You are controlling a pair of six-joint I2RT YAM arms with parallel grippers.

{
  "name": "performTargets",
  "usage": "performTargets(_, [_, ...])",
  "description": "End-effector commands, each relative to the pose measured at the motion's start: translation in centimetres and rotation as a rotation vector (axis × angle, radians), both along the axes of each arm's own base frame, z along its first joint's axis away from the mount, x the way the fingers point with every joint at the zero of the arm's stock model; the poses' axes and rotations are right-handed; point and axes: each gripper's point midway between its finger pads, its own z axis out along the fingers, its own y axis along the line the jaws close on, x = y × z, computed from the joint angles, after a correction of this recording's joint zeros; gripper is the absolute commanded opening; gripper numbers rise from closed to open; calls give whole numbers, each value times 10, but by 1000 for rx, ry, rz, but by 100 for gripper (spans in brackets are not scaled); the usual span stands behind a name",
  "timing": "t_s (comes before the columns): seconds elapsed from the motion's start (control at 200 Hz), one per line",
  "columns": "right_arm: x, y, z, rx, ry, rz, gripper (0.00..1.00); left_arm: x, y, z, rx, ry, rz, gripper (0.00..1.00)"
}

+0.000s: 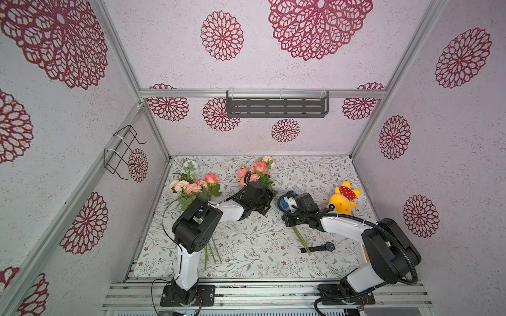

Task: Wrap bouquets with tape
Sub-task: Wrap the tape around the bouquet.

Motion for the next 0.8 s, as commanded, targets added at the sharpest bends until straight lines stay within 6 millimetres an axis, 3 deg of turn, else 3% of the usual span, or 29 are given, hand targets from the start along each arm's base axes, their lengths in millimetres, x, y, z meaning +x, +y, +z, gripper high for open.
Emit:
performTargets(0.0, [11, 0, 10, 12, -50, -31, 0, -3, -4, 2, 22, 22, -19, 88])
performTargets(0.09, [11, -1, 10, 6, -54, -32, 0, 4, -7, 4, 21, 3, -17, 87])
performTargets(0.205, [10, -1, 10, 11, -56, -33, 0, 11, -19, 5, 2, 5, -33, 79])
performTargets(0.335, [10, -1, 9, 7, -58, -29, 0, 3, -32, -3, -10, 46, -54, 75])
performTargets(0.63, [12, 0, 12, 12, -73, -33, 0, -9, -21, -12, 2, 92, -19, 70])
performTargets(0.791, [13, 3, 13, 23, -76, -32, 0, -6, -30, -14, -12, 87, -40, 68])
